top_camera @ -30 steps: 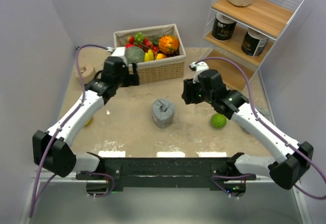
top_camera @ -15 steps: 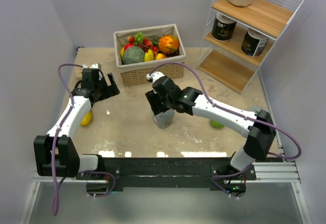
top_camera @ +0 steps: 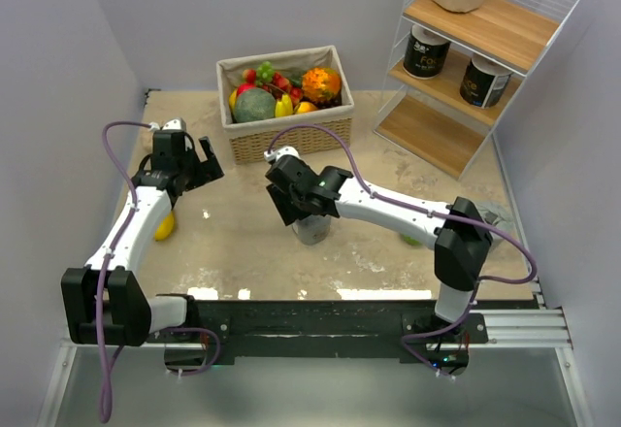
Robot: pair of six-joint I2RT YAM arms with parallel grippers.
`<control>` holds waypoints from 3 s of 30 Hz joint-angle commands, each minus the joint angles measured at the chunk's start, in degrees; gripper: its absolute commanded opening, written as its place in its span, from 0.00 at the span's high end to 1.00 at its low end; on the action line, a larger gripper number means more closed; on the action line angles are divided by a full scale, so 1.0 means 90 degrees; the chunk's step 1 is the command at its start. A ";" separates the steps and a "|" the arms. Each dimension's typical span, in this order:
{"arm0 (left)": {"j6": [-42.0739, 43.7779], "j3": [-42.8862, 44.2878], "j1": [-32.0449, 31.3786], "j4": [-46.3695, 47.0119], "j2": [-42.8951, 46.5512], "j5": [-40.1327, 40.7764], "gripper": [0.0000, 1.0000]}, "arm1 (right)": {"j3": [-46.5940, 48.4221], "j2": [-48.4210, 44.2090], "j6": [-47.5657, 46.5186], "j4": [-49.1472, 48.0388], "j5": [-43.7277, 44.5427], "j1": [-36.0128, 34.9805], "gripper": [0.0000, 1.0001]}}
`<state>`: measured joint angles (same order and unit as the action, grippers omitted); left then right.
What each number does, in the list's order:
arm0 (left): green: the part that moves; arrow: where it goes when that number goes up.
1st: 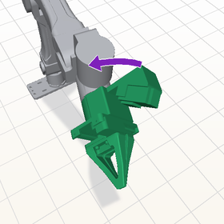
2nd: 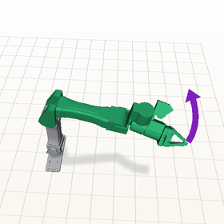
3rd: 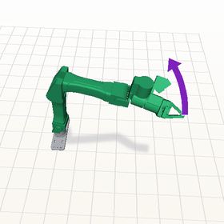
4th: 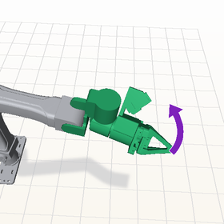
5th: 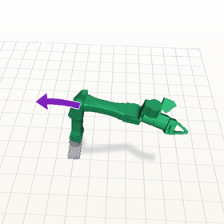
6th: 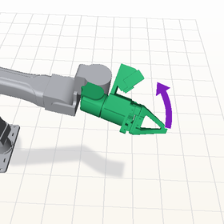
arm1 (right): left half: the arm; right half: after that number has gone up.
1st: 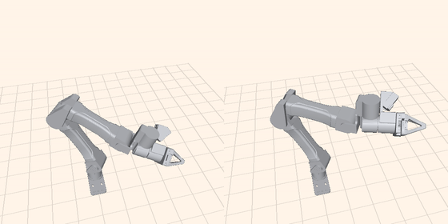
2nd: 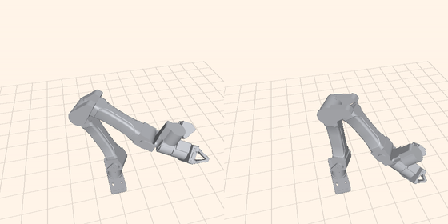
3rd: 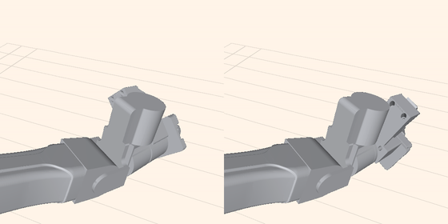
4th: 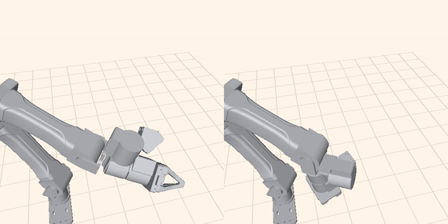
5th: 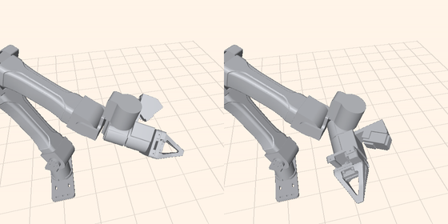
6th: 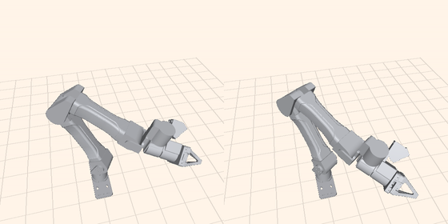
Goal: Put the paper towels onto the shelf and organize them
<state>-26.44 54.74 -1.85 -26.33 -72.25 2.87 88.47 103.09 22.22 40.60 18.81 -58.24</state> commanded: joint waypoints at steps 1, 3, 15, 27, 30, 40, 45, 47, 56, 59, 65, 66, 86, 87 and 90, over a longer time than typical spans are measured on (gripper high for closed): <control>-0.0090 0.0089 0.0049 0.0083 0.0108 0.0081 0.03 | 0.0249 0.0157 0.0256 0.0137 0.0147 -0.0130 0.37; -0.0100 0.0089 0.0049 0.0074 0.0098 0.0110 0.03 | 0.0268 0.0332 0.0305 0.0234 0.0312 -0.0170 0.37; -0.0217 -0.0018 0.0049 0.0152 0.0127 -0.0104 0.03 | 0.0278 0.0441 -0.0787 0.0177 0.1492 -0.0209 0.60; -0.0227 -0.0028 0.0039 0.0200 0.0166 -0.0241 0.03 | -0.1672 -0.1365 -0.4778 -0.2809 0.2285 0.1333 0.64; -0.0246 -0.0057 0.0039 0.0269 0.0195 -0.0290 0.03 | -0.2515 -0.1689 -0.6041 -0.4360 0.1954 0.2306 0.65; -0.0266 -0.0067 0.0029 0.0269 0.0293 -0.0280 0.03 | -0.1725 -0.0499 -0.7155 -0.4960 0.0703 0.3834 0.66; -0.0266 -0.0067 -0.0039 0.0279 0.0352 -0.0251 0.03 | -0.1490 -0.0185 -0.7526 -0.5263 0.0430 0.4185 0.66; -0.0246 -0.0067 -0.0068 0.0298 0.0371 -0.0241 0.03 | -0.1645 -0.0136 -0.7663 -0.5747 0.0206 0.4225 0.65; -0.0227 -0.0067 -0.0137 0.0298 0.0400 -0.0163 0.03 | -0.1529 0.0166 -0.8161 -0.5907 -0.0487 0.4615 0.61; -0.0207 -0.0067 -0.0137 0.0308 0.0410 -0.0153 0.03 | -0.1509 0.0303 -0.8425 -0.5956 -0.0557 0.4635 0.61; -0.0197 -0.0076 -0.0137 0.0308 0.0430 -0.0124 0.03 | -0.1392 0.0664 -0.8835 -0.6141 -0.0576 0.4732 0.60; -0.0197 -0.0086 -0.0137 0.0308 0.0440 -0.0124 0.03 | -0.1392 0.0713 -0.8865 -0.6200 -0.0576 0.4733 0.60; -0.0188 -0.0096 -0.0137 0.0357 0.0488 -0.0163 0.03 | -0.1138 0.0802 -0.9227 -0.6455 -0.0058 0.4821 0.39; -0.0188 -0.0096 -0.0137 0.0366 0.0498 -0.0163 0.03 | -0.1157 0.0724 -0.9197 -0.6425 -0.0097 0.4801 0.39; -0.0188 -0.0106 -0.0137 0.0376 0.0508 -0.0173 0.03 | -0.1342 0.0374 -0.9100 -0.6396 -0.0030 0.4655 0.39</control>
<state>-27.92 54.43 -2.81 -25.65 -69.45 1.89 76.20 112.97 -59.86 -14.85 17.08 -15.09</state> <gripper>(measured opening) 0.971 0.607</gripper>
